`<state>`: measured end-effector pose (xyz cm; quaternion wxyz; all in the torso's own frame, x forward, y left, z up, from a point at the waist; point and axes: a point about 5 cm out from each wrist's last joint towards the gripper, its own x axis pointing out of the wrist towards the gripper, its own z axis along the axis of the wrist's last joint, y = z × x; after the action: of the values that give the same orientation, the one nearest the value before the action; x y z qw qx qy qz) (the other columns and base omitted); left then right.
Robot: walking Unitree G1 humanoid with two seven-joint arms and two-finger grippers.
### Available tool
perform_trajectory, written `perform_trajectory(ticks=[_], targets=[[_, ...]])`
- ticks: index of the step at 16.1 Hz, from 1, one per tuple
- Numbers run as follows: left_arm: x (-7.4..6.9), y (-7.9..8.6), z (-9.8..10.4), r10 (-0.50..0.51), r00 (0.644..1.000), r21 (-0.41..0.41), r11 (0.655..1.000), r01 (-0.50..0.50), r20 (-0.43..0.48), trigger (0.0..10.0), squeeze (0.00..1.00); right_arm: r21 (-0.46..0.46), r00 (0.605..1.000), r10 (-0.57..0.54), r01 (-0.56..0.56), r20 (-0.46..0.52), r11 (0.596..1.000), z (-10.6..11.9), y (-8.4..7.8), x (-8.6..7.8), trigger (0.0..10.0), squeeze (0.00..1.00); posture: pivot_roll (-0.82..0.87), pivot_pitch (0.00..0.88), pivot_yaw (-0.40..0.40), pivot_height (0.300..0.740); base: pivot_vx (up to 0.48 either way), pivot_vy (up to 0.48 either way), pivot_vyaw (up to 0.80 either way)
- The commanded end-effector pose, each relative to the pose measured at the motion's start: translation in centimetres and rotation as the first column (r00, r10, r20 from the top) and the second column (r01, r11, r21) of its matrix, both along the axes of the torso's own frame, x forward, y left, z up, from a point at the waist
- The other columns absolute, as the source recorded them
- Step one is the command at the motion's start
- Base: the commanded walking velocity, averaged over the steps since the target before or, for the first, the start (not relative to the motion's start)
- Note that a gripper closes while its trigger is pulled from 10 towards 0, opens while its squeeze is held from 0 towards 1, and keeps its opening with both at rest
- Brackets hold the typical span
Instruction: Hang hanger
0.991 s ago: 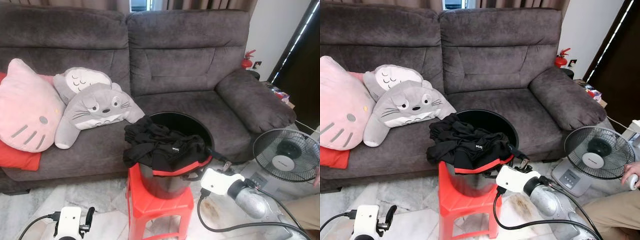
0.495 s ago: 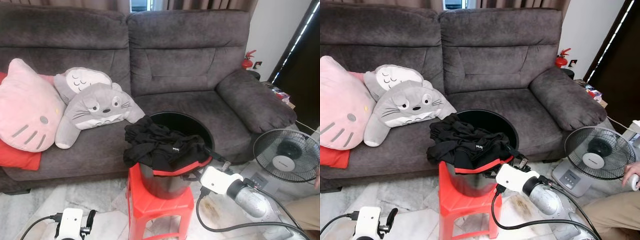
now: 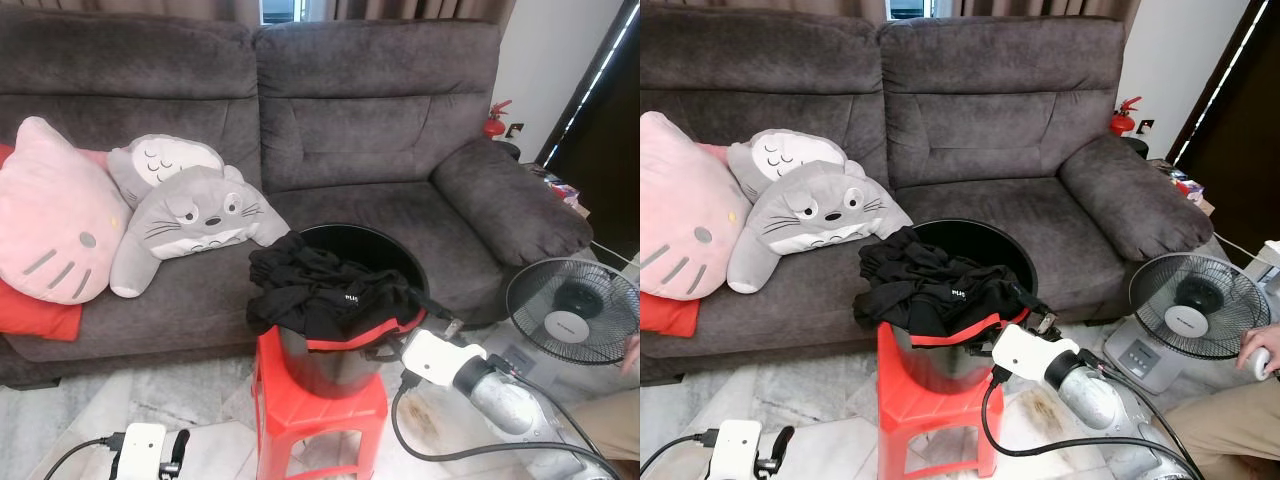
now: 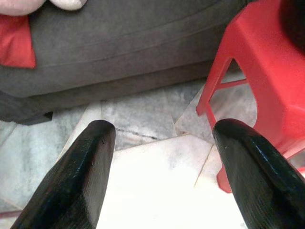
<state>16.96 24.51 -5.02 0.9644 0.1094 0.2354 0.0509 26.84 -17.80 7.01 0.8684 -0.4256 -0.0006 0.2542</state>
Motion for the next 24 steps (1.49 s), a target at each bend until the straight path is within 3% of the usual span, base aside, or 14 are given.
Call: perform_trajectory(ticks=[1,9,11,12,13,19,21,24], targets=[[0.0,0.2,-0.1,-0.003,1.0,0.014,1.0,0.003,-0.015,10.0,0.0,-0.008,0.999,-0.039,0.039,0.016,0.999,0.1,-0.9,0.4,10.0,0.0,-0.02,0.0,-0.08,0.74,0.0,0.0,0.0],[-1.0,1.4,-0.7,0.029,0.995,0.021,0.999,-0.028,-0.098,10.0,0.0,-0.009,0.982,-0.133,0.135,0.135,0.991,0.1,-1.4,1.3,10.0,0.0,-0.01,0.0,-0.075,0.74,0.0,0.0,0.0],[-1.2,1.6,-0.8,0.031,0.994,0.024,0.999,-0.028,-0.108,10.0,0.0,-0.006,0.988,-0.112,0.113,0.11,0.994,-0.3,-1.1,1.3,10.0,0.0,-0.01,0.0,-0.075,0.74,0.0,0.0,0.0],[-1.1,1.6,-0.8,0.025,0.994,0.027,0.999,-0.023,-0.105,10.0,0.0,0.014,0.996,-0.087,0.087,0.0,0.996,-1.5,-0.7,0.9,10.0,0.0,-0.01,0.0,-0.073,0.74,0.0,0.0,0.0],[-1.1,1.6,-0.8,0.024,0.994,0.028,0.999,-0.021,-0.105,10.0,0.0,0.006,0.997,-0.079,0.079,-0.011,0.997,-1.8,-0.6,0.8,10.0,0.0,-0.01,0.0,-0.073,0.74,0.0,0.0,0.0],[-2.4,1.8,-0.8,0.014,0.997,0.036,0.999,-0.011,-0.081,10.0,0.0,0.124,0.99,-0.126,0.118,0.063,0.985,-0.2,-0.8,1.8,10.0,0.0,-0.01,0.0,-0.071,0.74,0.0,0.0,0.0],[-1.5,1.5,-0.7,0.011,0.997,0.036,0.999,-0.008,-0.08,10.0,0.0,0.161,0.988,-0.126,0.11,0.094,0.981,0.3,-0.6,2.1,10.0,0.0,-0.01,0.0,-0.07,0.74,0.0,0.0,0.0],[-1.7,1.8,-0.7,0.008,0.996,0.044,0.999,-0.004,-0.09,10.0,0.0,0.237,0.991,-0.134,0.134,-0.015,0.962,-0.5,-0.2,2.2,10.0,0.0,-0.01,0.0,-0.071,0.74,0.0,0.0,0.0]])
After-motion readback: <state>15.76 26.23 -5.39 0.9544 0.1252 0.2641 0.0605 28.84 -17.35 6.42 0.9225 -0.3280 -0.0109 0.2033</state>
